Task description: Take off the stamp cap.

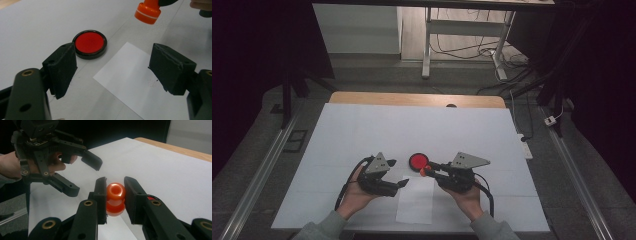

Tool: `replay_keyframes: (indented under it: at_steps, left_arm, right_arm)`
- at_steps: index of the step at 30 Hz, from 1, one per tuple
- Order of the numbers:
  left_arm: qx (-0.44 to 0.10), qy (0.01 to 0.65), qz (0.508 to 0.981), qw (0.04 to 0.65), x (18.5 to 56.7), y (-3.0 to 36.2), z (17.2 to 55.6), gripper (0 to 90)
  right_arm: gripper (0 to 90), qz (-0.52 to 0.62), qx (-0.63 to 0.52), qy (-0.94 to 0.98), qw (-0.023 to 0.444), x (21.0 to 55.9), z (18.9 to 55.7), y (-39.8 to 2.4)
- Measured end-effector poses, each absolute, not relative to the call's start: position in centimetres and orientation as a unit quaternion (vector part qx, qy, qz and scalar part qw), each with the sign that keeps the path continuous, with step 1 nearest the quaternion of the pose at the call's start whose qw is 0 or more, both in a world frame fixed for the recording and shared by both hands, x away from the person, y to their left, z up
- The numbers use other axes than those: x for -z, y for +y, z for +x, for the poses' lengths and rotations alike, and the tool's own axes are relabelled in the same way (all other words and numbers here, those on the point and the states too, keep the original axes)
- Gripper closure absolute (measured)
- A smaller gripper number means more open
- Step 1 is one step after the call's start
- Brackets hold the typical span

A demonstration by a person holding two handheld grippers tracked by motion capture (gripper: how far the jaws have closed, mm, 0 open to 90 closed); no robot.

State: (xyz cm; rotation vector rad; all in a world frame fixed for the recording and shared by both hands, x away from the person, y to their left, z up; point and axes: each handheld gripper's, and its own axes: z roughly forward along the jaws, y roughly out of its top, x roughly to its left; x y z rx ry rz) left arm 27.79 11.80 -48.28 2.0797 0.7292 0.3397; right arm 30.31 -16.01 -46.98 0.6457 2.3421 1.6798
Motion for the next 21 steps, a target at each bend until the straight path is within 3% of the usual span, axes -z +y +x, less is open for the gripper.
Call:
replay_keyframes:
  at_steps: [21]
  left_arm:
    - [-0.119,0.262,0.852,0.438,48.3,8.3,28.7,23.9]
  right_arm:
    - [72.0,0.215,-0.561,0.794,0.091,47.2,30.4,-15.7]
